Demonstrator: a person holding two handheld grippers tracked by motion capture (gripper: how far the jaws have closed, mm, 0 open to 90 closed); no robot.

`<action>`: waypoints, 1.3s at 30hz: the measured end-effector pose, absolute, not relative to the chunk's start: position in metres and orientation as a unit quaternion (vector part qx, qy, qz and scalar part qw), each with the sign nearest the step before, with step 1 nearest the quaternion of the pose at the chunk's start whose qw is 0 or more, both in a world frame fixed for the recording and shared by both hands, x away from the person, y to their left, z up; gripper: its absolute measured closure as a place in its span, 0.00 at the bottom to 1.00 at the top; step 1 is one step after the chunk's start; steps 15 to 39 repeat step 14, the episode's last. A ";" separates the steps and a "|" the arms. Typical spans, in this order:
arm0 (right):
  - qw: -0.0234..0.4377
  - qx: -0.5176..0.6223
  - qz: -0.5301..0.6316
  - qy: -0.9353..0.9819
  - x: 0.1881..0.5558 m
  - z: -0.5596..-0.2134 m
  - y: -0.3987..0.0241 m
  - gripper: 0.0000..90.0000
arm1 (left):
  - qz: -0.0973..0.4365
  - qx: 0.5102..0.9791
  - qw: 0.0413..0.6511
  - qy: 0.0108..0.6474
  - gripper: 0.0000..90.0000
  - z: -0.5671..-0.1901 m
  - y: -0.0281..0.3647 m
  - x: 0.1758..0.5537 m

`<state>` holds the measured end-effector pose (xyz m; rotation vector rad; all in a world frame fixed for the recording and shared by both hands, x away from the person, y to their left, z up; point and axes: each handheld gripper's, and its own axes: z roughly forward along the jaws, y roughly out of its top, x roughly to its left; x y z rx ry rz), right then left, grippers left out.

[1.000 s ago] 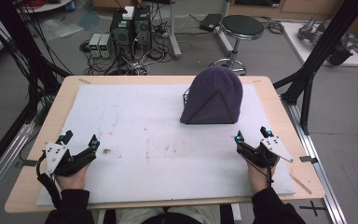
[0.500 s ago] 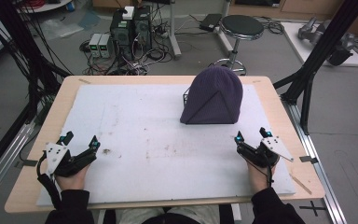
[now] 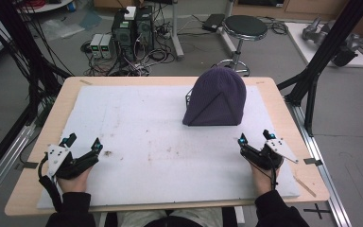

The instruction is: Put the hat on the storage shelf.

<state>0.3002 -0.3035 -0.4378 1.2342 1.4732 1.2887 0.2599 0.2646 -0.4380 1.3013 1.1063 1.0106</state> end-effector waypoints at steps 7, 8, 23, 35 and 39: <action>0.396 0.495 0.511 0.580 0.300 -0.438 -0.304 0.14 | 0.423 0.552 0.548 0.465 0.17 -0.438 0.264 0.260; 0.396 0.495 0.511 0.580 0.300 -0.438 -0.304 0.14 | 0.423 0.552 0.549 0.464 0.17 -0.438 0.264 0.261; 0.396 0.494 0.510 0.582 0.301 -0.439 -0.304 0.14 | 0.422 0.553 0.549 0.462 0.17 -0.439 0.264 0.261; 0.396 0.494 0.510 0.582 0.301 -0.439 -0.304 0.14 | 0.422 0.553 0.549 0.462 0.17 -0.439 0.264 0.261; 0.396 0.494 0.510 0.582 0.301 -0.439 -0.304 0.14 | 0.422 0.553 0.549 0.462 0.17 -0.439 0.264 0.261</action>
